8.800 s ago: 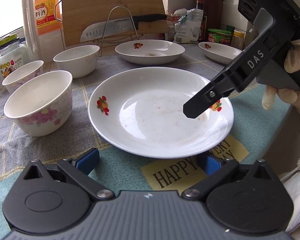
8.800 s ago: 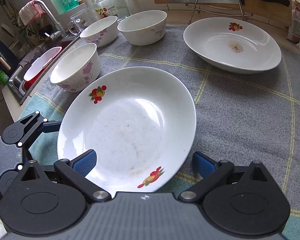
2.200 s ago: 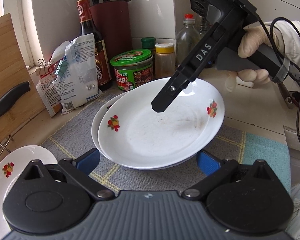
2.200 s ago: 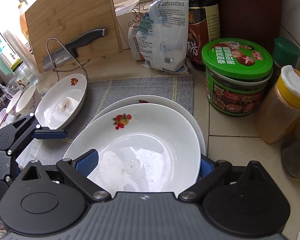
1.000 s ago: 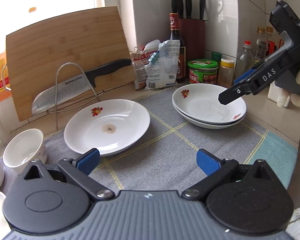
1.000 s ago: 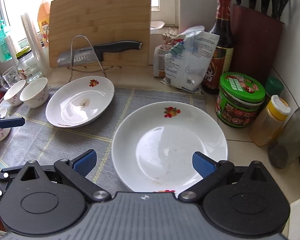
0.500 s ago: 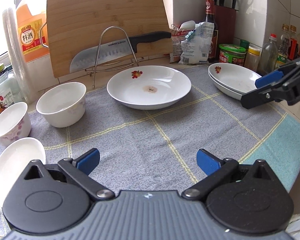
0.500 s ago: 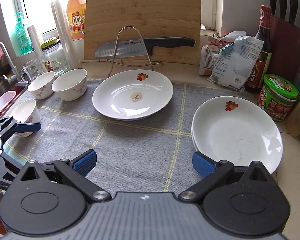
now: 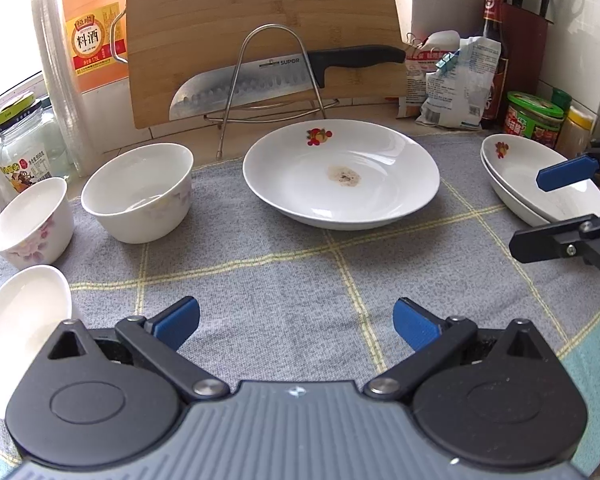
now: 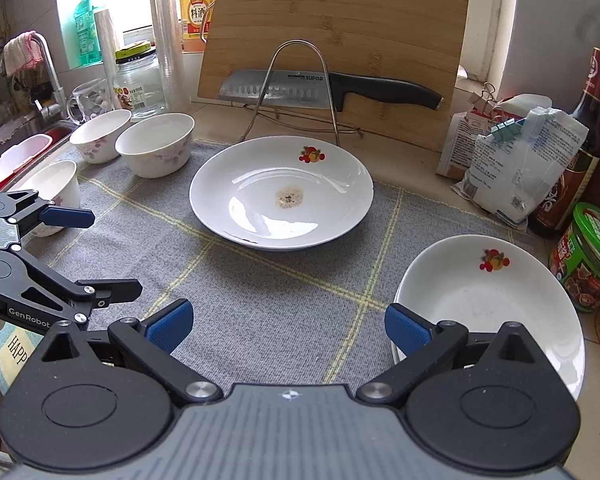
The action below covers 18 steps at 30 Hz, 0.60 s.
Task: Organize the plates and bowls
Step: 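Move the right tool to the rim of the brown-stained white plate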
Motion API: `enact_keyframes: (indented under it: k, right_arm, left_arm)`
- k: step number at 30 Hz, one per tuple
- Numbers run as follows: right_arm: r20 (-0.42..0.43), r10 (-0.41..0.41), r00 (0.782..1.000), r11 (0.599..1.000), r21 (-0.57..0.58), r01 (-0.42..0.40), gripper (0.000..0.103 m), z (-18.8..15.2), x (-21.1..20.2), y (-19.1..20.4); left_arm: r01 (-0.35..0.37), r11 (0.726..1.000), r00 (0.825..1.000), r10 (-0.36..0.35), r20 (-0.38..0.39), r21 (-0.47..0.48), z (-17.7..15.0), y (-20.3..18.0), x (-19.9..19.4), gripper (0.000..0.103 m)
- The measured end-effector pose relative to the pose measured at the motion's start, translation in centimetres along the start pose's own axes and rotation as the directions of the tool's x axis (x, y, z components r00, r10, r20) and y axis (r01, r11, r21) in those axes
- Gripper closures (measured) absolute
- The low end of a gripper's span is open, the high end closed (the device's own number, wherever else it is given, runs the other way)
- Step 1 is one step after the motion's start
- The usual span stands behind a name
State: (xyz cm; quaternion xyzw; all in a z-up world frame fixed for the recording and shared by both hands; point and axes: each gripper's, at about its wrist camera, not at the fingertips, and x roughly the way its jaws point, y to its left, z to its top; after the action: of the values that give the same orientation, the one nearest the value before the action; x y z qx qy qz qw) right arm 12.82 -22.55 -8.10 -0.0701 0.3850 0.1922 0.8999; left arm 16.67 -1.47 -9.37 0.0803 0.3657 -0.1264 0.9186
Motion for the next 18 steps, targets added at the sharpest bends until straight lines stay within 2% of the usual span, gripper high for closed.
enact_keyframes:
  k: [6, 12, 18]
  right_arm:
    - [0.021, 0.069, 0.997, 0.997, -0.039, -0.068, 0.0, 1.0, 0.7, -1.8]
    - [0.029, 0.09, 0.995, 0.995, -0.037, -0.089, 0.0, 1.5, 1.3, -2.6]
    - [0.009, 0.064, 0.998, 0.998, -0.01, -0.064, 0.0, 1.4, 1.9, -2.9]
  left_arm:
    - [-0.034, 0.999, 0.999, 0.034, -0.021, 0.008, 0.8, -1.8, 1.3, 0.001]
    - [-0.007, 1.0, 0.999, 0.009, -0.052, 0.029, 1.3, -2.8, 3.0, 0.001]
    - [0.041, 0.999, 0.997, -0.04, -0.059, 0.01, 1.5, -2.4, 4.7, 0.0]
